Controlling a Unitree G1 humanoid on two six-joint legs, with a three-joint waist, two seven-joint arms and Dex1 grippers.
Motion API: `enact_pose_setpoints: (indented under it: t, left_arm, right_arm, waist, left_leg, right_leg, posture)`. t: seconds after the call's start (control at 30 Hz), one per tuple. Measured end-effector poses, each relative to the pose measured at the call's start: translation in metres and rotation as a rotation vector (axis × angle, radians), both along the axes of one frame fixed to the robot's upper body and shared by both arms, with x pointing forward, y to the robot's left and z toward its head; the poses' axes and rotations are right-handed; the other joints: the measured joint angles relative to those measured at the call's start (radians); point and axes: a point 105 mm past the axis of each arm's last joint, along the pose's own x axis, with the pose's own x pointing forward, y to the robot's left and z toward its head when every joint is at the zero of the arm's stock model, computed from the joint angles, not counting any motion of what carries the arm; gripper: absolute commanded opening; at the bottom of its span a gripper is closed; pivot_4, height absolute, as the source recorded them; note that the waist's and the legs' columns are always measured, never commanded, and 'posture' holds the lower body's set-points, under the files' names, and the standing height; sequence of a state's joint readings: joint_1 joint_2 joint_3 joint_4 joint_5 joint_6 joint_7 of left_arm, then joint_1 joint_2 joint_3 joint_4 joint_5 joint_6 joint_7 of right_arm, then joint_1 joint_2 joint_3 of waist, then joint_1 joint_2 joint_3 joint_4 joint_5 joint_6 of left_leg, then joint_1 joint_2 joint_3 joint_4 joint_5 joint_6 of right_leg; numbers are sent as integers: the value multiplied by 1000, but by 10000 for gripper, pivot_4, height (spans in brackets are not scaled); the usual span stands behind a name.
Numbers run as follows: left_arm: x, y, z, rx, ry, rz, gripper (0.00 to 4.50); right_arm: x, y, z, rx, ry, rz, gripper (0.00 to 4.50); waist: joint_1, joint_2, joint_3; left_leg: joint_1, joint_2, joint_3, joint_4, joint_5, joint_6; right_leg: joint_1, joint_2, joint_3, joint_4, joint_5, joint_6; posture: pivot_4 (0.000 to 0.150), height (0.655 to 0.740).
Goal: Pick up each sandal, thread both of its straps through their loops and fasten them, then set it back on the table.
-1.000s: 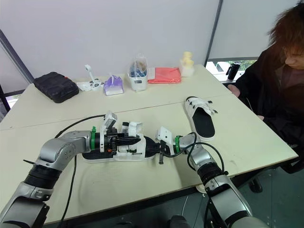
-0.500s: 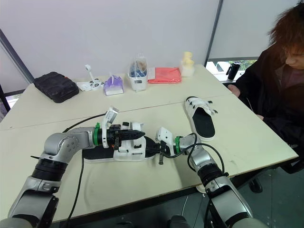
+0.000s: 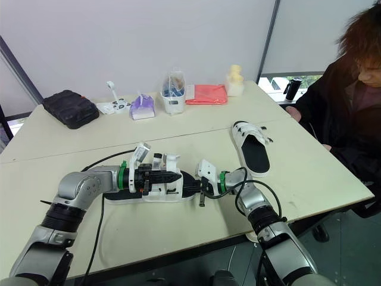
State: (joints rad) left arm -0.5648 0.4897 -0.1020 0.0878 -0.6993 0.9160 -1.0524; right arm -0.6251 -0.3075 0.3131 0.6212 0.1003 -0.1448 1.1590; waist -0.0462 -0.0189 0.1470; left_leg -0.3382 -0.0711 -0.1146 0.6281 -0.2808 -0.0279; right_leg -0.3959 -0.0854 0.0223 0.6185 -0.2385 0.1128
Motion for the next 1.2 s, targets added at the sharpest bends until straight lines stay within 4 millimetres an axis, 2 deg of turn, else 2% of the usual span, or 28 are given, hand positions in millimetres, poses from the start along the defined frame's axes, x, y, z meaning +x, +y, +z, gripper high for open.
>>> enact_pose_setpoints:
  t: [0.23,0.83,1.0,1.1,1.2]
  left_arm:
    - [-1,-8,0,-32,46,0,327]
    - [-2,3,-3,24,-2,-2,327]
    - [9,4,-9,105,-88,42,327]
    - [12,4,-23,189,-127,49,327]
    - [12,4,-22,206,-166,37,327]
  right_arm:
    - [0,0,0,1,-3,-4,0]
    - [-1,0,-1,4,-3,-10,0]
    - [-1,1,-1,6,-4,-10,0]
    - [-1,1,-1,6,-3,-11,0]
    - [-1,1,-2,4,-3,-12,0]
  waist:
    - [0,0,0]
    - [0,0,0]
    - [0,2,-1]
    - [0,3,-2]
    - [0,4,-3]
  left_leg:
    - [0,0,0,0,0,0]
    - [0,0,0,-1,0,0]
    - [0,0,0,-2,0,0]
    - [0,0,0,-2,0,0]
    - [0,0,0,-2,0,0]
  right_leg:
    - [0,0,0,0,0,0]
    - [0,0,0,-1,0,0]
    - [0,0,0,-2,0,0]
    - [0,0,0,-2,0,0]
    - [0,0,0,-2,0,0]
  posture:
    - [1500,7400]
    - [1500,7400]
    - [1500,7400]
    - [1500,7400]
    - [1500,7400]
